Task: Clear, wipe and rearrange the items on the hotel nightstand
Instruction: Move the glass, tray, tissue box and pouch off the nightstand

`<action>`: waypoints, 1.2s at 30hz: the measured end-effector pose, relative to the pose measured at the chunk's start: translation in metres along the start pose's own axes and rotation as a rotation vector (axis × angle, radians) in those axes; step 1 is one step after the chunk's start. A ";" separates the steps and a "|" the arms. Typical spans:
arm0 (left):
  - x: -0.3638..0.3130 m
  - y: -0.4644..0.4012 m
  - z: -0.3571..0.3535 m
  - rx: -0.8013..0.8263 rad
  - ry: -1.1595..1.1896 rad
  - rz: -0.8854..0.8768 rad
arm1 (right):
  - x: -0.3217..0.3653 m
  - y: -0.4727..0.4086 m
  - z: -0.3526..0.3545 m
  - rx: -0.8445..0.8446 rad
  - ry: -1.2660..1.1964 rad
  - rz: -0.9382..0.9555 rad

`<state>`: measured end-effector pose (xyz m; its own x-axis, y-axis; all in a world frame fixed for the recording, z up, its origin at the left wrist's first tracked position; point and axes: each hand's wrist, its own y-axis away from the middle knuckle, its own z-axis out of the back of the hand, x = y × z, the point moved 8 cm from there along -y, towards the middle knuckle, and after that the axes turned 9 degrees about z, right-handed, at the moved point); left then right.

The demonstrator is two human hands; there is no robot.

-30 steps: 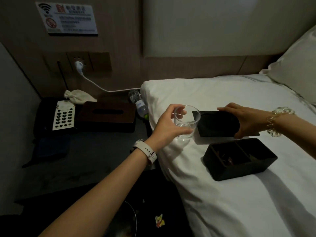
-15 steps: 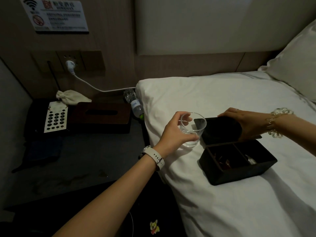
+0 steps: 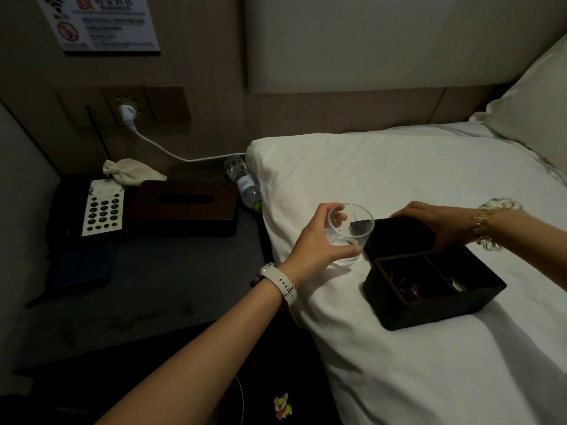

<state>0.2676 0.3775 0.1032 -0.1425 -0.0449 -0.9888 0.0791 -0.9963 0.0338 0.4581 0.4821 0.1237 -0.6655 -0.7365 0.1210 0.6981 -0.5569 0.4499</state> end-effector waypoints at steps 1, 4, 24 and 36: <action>0.000 0.000 0.000 0.014 0.004 0.011 | 0.000 0.000 0.000 0.027 -0.001 -0.019; 0.002 -0.001 0.002 0.065 0.008 0.059 | 0.003 0.000 0.005 0.076 0.006 -0.085; 0.062 0.022 0.250 -0.312 -0.283 0.137 | 0.236 -0.195 0.081 -0.393 -0.426 0.101; 0.093 0.022 0.297 -0.314 -0.835 0.112 | 0.205 -0.286 -0.006 -0.148 -0.231 -0.214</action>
<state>-0.0366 0.3297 0.0552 -0.7789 -0.3010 -0.5501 0.3840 -0.9225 -0.0390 0.1234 0.4882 0.0146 -0.8314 -0.5000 0.2426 0.5557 -0.7516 0.3554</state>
